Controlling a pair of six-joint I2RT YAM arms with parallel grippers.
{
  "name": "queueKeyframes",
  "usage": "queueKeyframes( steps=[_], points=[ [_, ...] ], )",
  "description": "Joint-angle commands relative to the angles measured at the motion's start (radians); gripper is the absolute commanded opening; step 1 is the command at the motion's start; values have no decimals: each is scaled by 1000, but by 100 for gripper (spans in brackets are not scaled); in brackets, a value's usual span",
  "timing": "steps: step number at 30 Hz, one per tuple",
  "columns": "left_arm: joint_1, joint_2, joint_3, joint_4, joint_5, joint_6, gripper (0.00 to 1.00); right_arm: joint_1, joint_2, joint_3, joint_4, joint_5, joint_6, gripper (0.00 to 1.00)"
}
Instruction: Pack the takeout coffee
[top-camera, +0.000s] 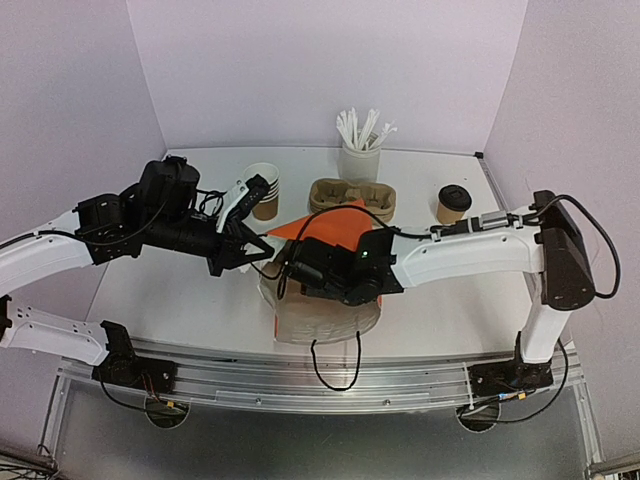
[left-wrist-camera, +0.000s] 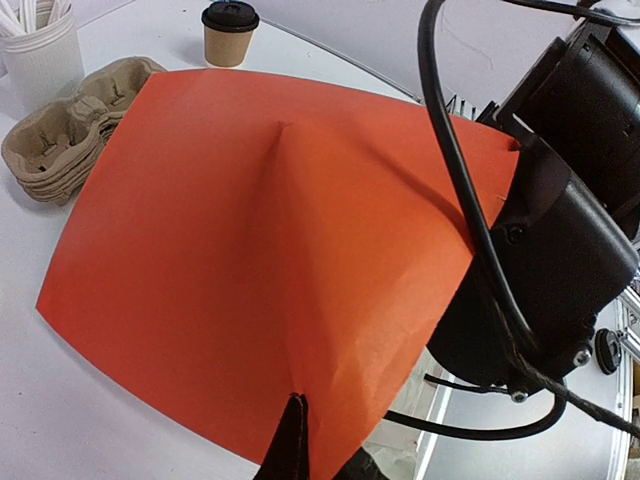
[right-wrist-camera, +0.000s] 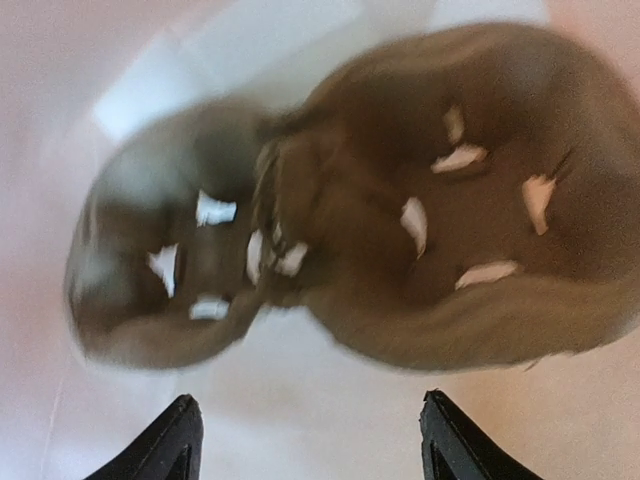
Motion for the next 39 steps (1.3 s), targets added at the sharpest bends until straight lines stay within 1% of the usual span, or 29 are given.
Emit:
queueKeyframes(
  steps=[1, 3, 7, 10, 11, 14, 15, 18, 20, 21, 22, 24, 26, 30, 31, 33, 35, 39],
  points=[
    [-5, 5, 3, 1, -46, -20, 0, -10, -80, -3, 18, -188, -164, 69],
    [-5, 5, 4, 1, -53, -24, 0, -11, -100, -10, 16, -196, -194, 69],
    [-5, 3, 3, -2, -51, -66, 0, -11, -180, -109, 39, -53, 1, 72],
    [-5, 2, -4, -3, -46, -134, 0, -12, -215, -164, 174, 53, 87, 73],
    [-5, 0, -7, -2, -45, -156, 0, -12, -221, -172, 215, 90, 117, 74],
    [-5, -4, -26, 15, -47, -203, 0, -13, -209, -147, 233, 207, 251, 73],
    [-5, -4, -34, 24, -46, -211, 0, -14, -198, -132, 233, 237, 288, 71],
    [-5, 0, -47, 51, -34, -218, 0, -13, -163, -110, 233, 284, 407, 61],
    [-6, 1, -51, 69, -26, -217, 0, -13, -149, -127, 228, 319, 555, 51],
    [-6, 3, -52, 74, -21, -216, 0, -13, -141, -143, 228, 337, 635, 49],
    [-6, 6, -52, 79, -15, -215, 0, -16, -135, -152, 227, 350, 677, 46],
    [-6, 9, -53, 86, -9, -211, 0, -27, -117, -138, 217, 366, 671, 45],
    [-6, 10, -51, 85, -9, -206, 0, -42, -101, -107, 149, 343, 684, 46],
    [-6, 4, -41, 76, -26, -195, 0, -51, -83, -50, -138, 233, 882, 50],
    [-6, 1, -39, 76, -33, -190, 0, -52, -87, -58, -183, 194, 931, 50],
    [-6, -3, -37, 75, -57, -176, 0, -50, -98, -100, -208, 142, 988, 53],
    [-6, -3, -36, 80, -60, -163, 0, -51, -99, -128, -209, 146, 1014, 53],
    [-8, -4, -35, 79, -46, -159, 0, -62, -82, -144, -210, 210, 966, 47]
  ],
)
